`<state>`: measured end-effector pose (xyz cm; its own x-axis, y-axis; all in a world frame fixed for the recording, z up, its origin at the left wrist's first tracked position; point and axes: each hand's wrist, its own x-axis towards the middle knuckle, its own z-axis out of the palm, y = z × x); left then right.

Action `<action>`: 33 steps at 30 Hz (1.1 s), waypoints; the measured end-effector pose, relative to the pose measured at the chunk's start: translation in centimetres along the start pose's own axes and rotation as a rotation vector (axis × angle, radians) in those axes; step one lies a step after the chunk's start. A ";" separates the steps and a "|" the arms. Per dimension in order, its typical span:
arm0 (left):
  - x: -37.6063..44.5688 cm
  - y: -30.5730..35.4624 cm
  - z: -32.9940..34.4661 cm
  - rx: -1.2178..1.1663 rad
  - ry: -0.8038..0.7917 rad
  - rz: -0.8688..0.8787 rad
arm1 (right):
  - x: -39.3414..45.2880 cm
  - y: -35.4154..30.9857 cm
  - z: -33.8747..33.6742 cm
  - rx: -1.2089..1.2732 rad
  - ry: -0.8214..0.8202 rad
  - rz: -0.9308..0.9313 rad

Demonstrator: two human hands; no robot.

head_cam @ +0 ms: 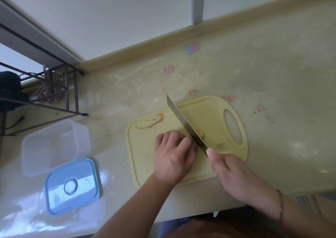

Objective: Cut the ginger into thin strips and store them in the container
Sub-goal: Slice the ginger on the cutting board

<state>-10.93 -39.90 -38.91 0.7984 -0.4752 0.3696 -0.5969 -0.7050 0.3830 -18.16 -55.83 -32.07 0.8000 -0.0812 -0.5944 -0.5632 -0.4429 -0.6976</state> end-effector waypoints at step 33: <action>-0.2 0.2 0.1 -0.026 0.024 -0.027 | -0.2 0.3 0.3 0.034 -0.007 0.033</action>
<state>-11.18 -39.96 -38.99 0.8123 -0.4436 0.3787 -0.5774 -0.7032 0.4149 -18.55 -55.70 -32.22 0.7793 -0.0888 -0.6203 -0.5963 -0.4094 -0.6906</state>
